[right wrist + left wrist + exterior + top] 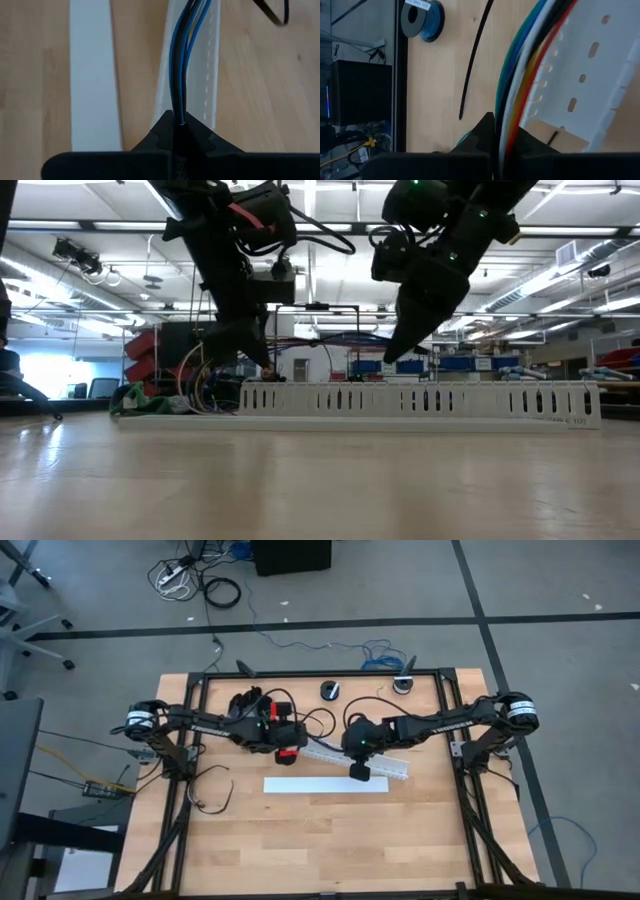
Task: Ziptie cables
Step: Put the ziptied cables into the white cable duct
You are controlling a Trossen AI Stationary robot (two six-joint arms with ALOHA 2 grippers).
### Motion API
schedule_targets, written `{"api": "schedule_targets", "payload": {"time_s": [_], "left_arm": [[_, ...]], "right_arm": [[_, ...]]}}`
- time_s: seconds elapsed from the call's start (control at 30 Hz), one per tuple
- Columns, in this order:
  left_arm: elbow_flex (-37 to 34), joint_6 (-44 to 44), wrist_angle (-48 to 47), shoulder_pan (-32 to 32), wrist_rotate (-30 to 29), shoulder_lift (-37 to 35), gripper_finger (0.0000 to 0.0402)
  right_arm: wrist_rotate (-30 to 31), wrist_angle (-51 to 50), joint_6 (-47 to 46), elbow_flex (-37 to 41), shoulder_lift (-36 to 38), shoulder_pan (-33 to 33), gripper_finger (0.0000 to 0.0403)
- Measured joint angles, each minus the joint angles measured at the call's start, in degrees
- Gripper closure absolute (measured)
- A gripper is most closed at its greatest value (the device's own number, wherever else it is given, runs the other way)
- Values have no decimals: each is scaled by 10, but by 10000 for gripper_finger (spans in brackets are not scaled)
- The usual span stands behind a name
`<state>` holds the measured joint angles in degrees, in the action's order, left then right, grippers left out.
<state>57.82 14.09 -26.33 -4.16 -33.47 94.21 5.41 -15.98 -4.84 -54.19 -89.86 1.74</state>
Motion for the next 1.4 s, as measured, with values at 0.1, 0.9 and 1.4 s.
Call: {"api": "schedule_targets", "payload": {"time_s": [0.1,0.9,1.4], "left_arm": [[0,-11,-21,-5,-13,0,401],[0,-31,-48,-7,75,0,398],[0,-31,-54,-7,87,0,326]], "right_arm": [[-2,14,5,0,0,8,395],[-37,54,11,-1,-78,26,395],[-37,45,15,-2,-74,26,395]]}}
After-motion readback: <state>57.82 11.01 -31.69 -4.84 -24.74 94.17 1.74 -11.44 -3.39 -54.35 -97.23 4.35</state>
